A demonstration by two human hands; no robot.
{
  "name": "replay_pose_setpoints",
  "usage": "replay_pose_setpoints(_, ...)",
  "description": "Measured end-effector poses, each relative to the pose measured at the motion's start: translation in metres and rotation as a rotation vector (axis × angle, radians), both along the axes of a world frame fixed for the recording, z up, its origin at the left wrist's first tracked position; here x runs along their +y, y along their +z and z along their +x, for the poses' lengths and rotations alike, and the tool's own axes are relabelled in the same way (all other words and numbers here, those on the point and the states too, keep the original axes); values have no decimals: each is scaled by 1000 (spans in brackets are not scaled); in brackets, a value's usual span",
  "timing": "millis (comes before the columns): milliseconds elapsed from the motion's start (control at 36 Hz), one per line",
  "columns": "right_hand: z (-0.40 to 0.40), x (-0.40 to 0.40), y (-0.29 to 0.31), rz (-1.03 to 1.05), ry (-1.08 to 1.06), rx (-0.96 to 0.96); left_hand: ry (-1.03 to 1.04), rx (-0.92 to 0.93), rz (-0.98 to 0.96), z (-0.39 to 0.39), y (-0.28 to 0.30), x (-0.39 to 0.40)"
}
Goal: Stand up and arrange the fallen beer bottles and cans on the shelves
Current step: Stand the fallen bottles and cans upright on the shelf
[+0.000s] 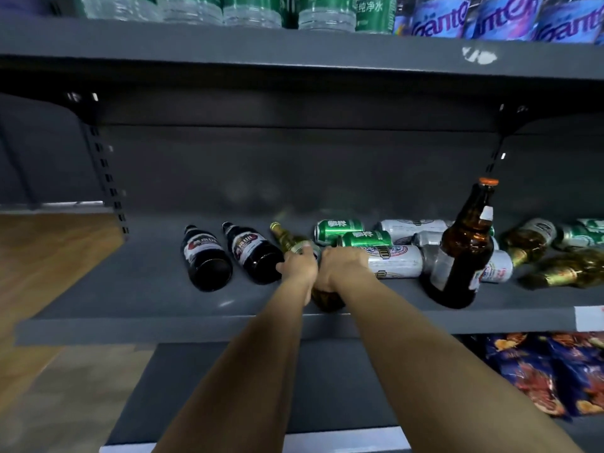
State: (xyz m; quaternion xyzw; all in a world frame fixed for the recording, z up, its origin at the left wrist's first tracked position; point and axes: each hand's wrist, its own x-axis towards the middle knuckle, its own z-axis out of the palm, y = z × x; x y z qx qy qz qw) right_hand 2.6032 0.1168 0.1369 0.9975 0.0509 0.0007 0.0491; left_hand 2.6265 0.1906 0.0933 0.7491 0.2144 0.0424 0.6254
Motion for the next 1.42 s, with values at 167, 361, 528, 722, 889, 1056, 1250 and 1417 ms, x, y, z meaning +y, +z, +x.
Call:
replay_pose_setpoints(167,3,9,-10,274,-133,75,22,-75,-89,-4,-5,9)
replay_pose_setpoints(361,1,-4,-19,802,-277,118,7,-49,-266,-9,5,14)
replay_pose_setpoints(528,-1,-2,-23,1334,-231,171,-84,11,-340,-6,11,12)
replay_pose_setpoints(722,8,-6,-7,1524,-76,206,-79,-95,-380,1,47,22)
replay_pose_setpoints(889,24,6,2,1538,-62,236,-109,-144,-408,13,61,33)
replay_pose_setpoints(1056,43,12,-2,1446,-52,274,-90,-189,-448,24,49,40)
replay_pose_setpoints(1250,67,9,6,1396,-42,215,-118,-209,-397,47,52,39)
replay_pose_setpoints(1417,82,9,8,1393,-65,211,-119,-227,-312,59,58,37)
